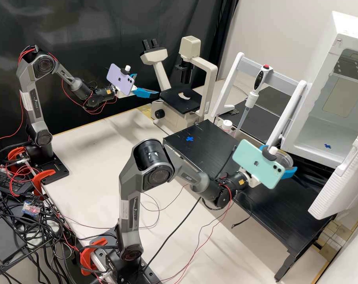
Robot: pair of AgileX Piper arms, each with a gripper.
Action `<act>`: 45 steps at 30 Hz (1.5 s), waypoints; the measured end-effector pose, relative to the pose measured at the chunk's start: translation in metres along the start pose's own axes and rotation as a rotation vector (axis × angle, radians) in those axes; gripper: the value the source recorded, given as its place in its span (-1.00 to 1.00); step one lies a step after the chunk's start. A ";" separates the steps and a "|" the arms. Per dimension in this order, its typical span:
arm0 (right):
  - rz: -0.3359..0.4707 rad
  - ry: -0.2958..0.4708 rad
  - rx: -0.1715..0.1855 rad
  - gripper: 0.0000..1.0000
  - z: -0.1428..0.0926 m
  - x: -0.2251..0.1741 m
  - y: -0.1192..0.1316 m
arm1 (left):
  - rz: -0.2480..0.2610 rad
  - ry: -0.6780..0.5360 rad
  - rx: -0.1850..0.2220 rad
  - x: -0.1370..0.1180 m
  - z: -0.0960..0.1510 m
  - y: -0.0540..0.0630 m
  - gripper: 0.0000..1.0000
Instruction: Move the petri dish to the incubator
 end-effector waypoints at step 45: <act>-0.026 -0.195 -0.023 -1.00 -0.023 0.222 0.014 | 0.000 0.000 0.000 0.000 0.000 0.000 1.00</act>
